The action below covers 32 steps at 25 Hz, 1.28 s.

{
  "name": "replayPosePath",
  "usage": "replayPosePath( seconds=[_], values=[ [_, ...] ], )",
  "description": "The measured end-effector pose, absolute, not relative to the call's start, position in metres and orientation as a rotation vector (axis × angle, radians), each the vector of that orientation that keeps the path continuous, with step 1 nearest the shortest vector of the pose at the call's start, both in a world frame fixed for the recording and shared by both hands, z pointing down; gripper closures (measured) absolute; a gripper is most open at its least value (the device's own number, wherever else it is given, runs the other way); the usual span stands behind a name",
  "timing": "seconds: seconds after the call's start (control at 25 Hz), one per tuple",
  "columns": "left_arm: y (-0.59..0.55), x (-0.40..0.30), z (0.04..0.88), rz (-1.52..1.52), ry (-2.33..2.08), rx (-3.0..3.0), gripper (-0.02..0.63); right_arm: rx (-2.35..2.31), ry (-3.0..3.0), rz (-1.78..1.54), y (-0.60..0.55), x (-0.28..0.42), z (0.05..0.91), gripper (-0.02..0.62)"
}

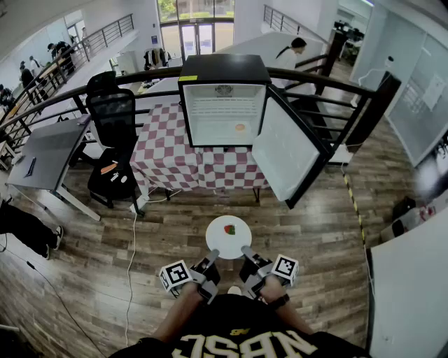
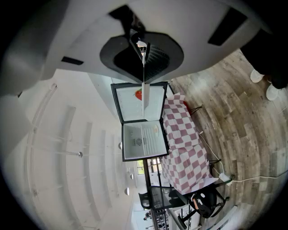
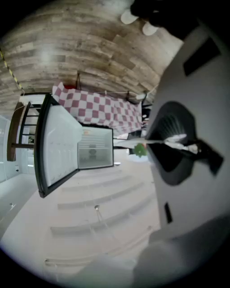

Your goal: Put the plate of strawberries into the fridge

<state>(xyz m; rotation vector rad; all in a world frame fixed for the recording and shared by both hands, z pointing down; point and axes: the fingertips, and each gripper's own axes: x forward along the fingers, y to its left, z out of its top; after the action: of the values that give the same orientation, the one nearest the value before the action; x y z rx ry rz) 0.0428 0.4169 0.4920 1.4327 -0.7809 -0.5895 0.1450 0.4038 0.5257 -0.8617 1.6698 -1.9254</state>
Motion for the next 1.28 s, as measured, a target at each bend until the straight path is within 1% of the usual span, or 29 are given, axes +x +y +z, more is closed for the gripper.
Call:
replayPosePath(
  seconds=[0.44,0.64,1.28],
  values=[
    [0.416,0.043,0.497,-0.559,-0.767,1.435,0.575,-0.887,1.652,-1.947,0.410,0.145,0.528,0.563],
    [0.409,0.048,0.490,-0.585,-0.754,1.439,0.575,-0.860,1.632,-1.909,0.400,0.151,0.520,0.563],
    [0.391,0.052,0.487,-0.642,-0.808,1.455,0.580,-0.802,1.809,-1.828,0.376,0.157,0.510,0.563]
  ],
)
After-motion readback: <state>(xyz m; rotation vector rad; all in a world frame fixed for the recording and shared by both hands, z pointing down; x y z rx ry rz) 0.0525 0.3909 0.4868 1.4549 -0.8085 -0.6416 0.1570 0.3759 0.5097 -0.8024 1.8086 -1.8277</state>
